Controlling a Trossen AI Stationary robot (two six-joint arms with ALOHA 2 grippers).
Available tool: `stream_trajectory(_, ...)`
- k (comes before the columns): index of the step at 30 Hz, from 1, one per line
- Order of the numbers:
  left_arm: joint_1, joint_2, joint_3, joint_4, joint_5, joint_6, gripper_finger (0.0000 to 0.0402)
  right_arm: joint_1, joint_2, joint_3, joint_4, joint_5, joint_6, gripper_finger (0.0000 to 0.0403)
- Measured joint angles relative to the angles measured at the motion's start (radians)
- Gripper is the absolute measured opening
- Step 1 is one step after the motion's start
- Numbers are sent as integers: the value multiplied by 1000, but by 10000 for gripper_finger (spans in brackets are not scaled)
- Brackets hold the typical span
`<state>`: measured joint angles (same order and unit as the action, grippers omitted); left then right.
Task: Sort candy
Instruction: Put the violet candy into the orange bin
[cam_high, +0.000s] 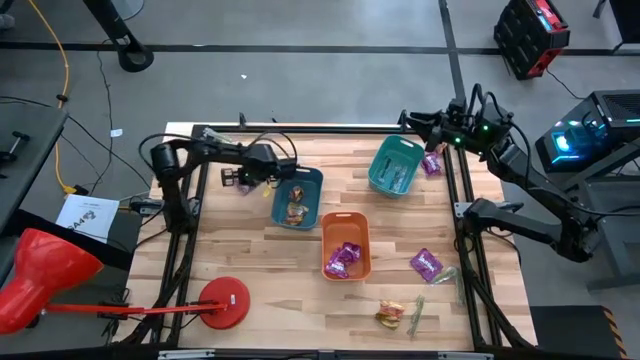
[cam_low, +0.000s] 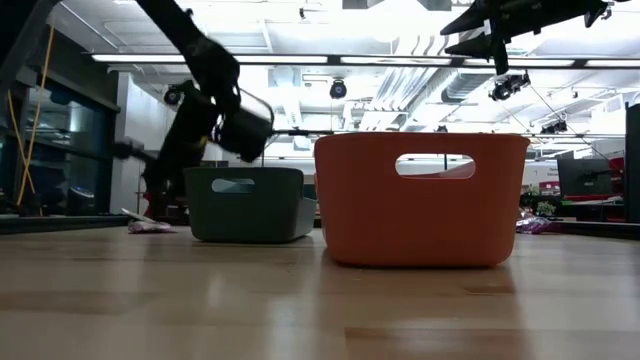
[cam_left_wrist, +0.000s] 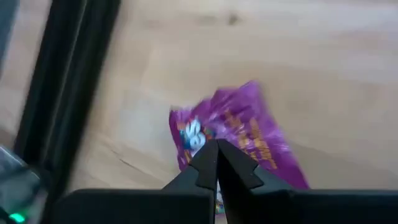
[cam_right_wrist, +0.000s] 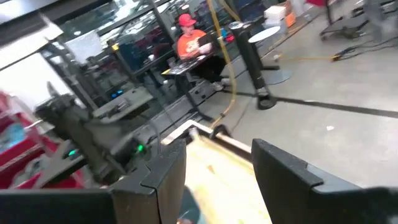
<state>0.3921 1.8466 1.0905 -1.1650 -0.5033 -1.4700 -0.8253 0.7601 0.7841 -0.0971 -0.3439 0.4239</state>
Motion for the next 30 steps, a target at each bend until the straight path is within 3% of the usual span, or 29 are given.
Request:
stream_trajectory(5, -44, -126, 26, -7, -14, 286, 0, 0, 0, 0, 2, -35, 26, 177)
stream_trajectory(11, -44, -296, 28, 89, 9, 771, 0, 0, 0, 0, 4, -36, 24, 177)
stream_trajectory(13, -30, -343, 23, 145, 76, 961, 0, 0, 0, 0, 4, -31, 25, 177)
stream_trajectory(17, 0, -439, -30, 321, 362, 1280, 0, 1, 0, 0, 11, -3, 99, 177)
stream_trajectory(20, 25, -484, -103, 388, 451, 1367, 4, 1, 0, 0, 13, -2, 169, 177)
stream_trajectory(25, 82, -505, -203, 347, 447, 1370, 32, 1, 0, 0, 16, 2, 274, 177)
stream_trajectory(30, 119, -504, -231, 308, 456, 1359, 85, 1, 0, 0, 18, 60, 293, 177)
